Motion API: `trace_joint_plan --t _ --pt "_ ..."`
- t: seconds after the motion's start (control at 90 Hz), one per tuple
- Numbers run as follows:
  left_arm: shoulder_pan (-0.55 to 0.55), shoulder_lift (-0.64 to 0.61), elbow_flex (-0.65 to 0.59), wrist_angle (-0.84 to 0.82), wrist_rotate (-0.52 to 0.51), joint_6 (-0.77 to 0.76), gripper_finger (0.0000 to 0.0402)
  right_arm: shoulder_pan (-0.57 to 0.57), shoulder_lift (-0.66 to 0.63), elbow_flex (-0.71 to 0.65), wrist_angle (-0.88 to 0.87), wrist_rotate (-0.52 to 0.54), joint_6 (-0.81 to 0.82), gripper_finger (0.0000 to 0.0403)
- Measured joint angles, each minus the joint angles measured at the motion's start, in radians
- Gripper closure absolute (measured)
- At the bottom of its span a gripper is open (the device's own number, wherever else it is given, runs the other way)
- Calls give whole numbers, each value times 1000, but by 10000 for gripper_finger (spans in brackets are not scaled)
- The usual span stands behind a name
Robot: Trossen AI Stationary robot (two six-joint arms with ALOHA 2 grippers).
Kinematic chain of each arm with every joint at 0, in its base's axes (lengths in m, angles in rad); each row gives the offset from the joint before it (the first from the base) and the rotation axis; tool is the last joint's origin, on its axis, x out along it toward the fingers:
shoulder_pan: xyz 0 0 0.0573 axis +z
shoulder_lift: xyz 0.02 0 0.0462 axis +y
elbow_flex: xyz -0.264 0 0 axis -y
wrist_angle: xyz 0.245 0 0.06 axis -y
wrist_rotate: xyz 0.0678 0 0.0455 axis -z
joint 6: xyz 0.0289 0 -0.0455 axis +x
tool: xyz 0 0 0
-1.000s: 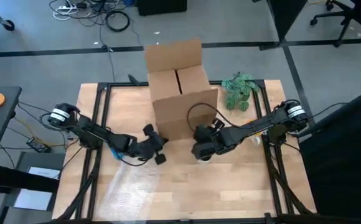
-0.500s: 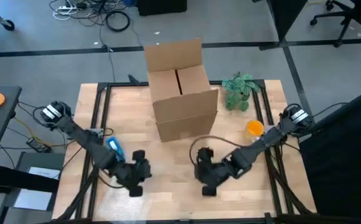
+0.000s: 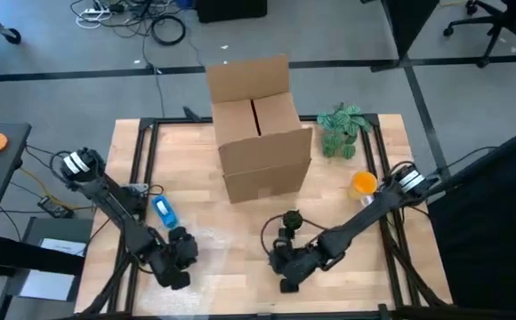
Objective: Wrap mug
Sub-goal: Prepare the bubble wrap
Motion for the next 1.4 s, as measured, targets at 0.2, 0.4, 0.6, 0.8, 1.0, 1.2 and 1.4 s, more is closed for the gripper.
trace_joint_plan --t 0.2,0.4,0.6,0.8,1.0,1.2,1.4 --pt "-2 42 -52 62 -53 11 399 -78 -1 1 -375 18 175 400" --pt "81 77 -67 238 -167 172 371 -102 -40 1 -616 44 303 402" --pt "225 140 -68 450 -159 299 342 -69 -48 1 -415 33 209 402" --pt "293 272 -64 670 -140 409 355 -18 -48 1 -288 16 148 402" --pt "350 360 -16 857 -102 490 399 -23 -42 -15 -238 9 162 403" --pt "413 316 86 804 -95 615 402 -10 -41 -18 -157 -14 153 403" --pt "444 206 129 700 -103 660 401 12 -42 -70 -39 -13 185 403"
